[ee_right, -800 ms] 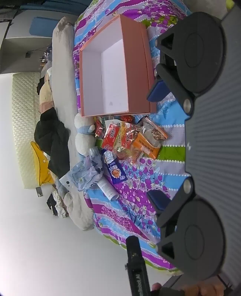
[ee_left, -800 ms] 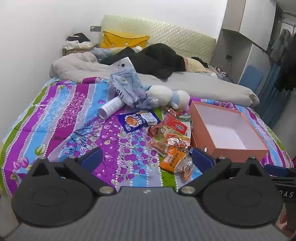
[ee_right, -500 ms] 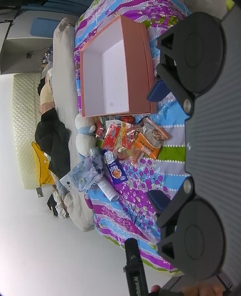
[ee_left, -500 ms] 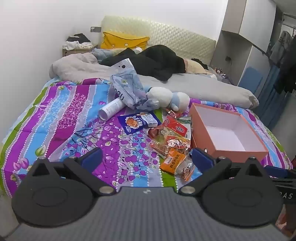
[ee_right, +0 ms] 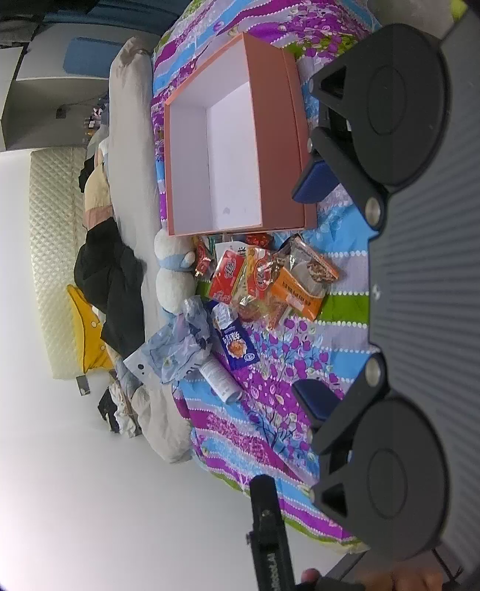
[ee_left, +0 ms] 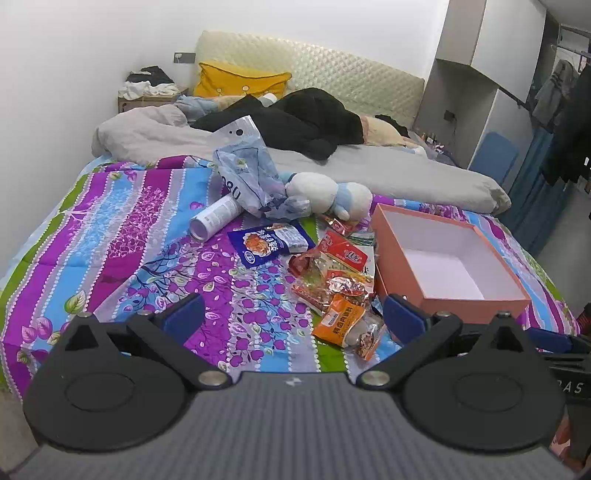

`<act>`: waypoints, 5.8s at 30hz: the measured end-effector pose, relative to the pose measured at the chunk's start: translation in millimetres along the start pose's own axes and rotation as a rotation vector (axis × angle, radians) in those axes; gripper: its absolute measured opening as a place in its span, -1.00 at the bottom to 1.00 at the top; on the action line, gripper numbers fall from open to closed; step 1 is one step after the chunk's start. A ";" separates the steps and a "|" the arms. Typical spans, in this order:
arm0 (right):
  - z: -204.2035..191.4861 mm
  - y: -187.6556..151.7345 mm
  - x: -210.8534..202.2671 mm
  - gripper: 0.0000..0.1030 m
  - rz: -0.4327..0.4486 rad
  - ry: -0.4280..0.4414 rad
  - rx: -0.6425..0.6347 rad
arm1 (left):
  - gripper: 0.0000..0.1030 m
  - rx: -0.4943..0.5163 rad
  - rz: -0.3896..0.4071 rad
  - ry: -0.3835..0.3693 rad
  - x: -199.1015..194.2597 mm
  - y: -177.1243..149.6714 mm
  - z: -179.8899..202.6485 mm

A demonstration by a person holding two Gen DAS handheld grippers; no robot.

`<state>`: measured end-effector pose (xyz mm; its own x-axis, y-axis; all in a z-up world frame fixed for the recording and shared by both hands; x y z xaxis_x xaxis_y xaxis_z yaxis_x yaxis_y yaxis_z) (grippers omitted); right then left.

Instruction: Organize snacks

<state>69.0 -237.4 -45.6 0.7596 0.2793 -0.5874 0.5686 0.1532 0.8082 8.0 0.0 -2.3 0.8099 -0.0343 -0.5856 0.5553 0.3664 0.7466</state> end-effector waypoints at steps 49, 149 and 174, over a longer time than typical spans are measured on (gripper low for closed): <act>-0.3 -10.4 6.2 1.00 -0.044 0.024 0.002 | 1.00 0.066 -0.074 -0.067 18.6 -1.5 10.5; -17.6 -43.9 243.2 0.49 -0.211 0.153 -0.509 | -0.88 0.012 -0.463 -0.385 359.0 -14.1 -69.3; 2.3 -62.6 225.9 0.70 -0.160 0.224 -0.324 | 0.01 -0.282 -0.424 -0.054 262.7 -21.6 -166.3</act>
<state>205.7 -186.1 -229.0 0.5623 0.4212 -0.7116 0.5183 0.4911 0.7002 177.3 137.7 -224.8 0.5369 -0.2798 -0.7959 0.7709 0.5460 0.3281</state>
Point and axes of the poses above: each gripper's, at about its wrist camera, not at the fingertips, and x roughly the way its jaws point, z to its right, y to its top, the point moved 1 cm from there along x, roughly the way its jaws point, and after that the axes turned 10 degrees about -x, right-handed, at the moved point
